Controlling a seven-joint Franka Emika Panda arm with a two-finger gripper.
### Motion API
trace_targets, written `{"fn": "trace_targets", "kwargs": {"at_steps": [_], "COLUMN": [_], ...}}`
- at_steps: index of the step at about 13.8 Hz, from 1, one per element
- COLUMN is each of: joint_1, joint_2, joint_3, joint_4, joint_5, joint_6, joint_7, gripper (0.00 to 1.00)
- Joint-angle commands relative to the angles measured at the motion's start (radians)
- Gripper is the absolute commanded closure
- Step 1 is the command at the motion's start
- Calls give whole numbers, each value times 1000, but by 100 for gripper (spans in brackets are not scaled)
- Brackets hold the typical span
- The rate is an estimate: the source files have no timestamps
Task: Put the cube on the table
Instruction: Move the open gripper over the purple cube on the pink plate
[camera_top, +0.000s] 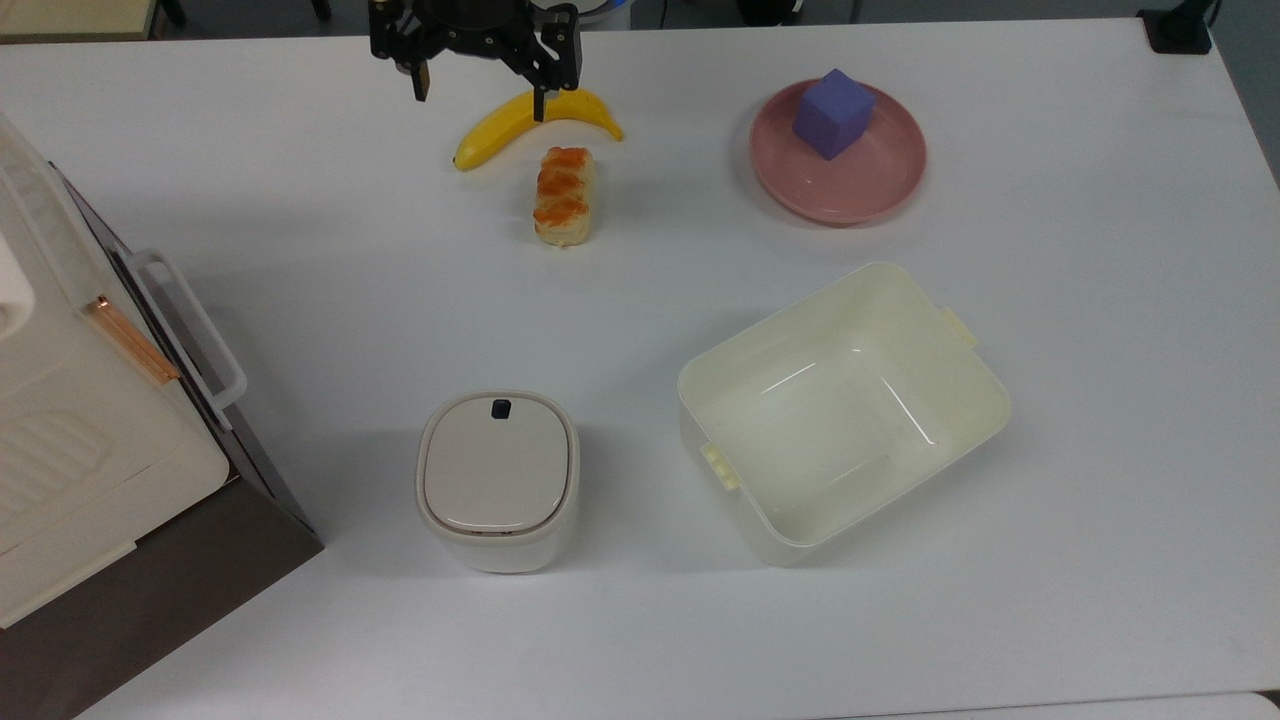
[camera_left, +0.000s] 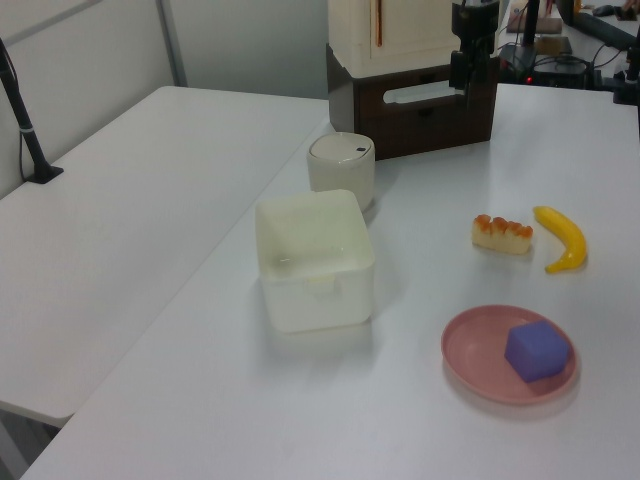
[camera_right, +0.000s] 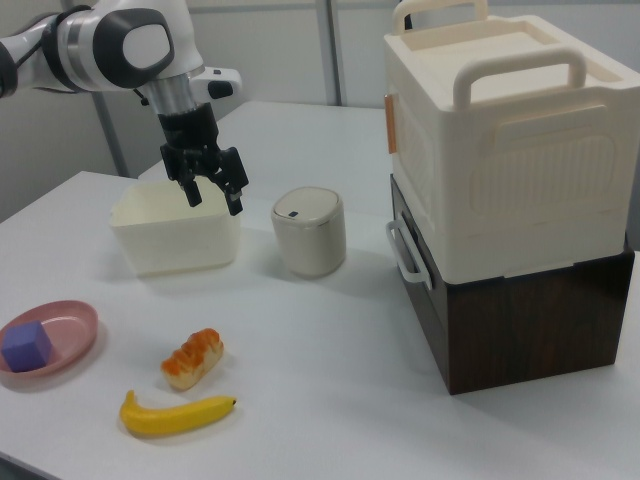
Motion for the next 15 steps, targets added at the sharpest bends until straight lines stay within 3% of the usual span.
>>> {"fn": "trace_targets", "kwargs": {"at_steps": [1, 9, 15], "joint_1": [34, 35, 132], "joint_2": [2, 2, -1], "joint_3": [-10, -10, -9], "joint_4": [16, 15, 7], "joint_5": [20, 20, 20], "joint_6": [-24, -24, -25], "joint_7": [-27, -27, -26], "gripper": [0, 0, 0]}}
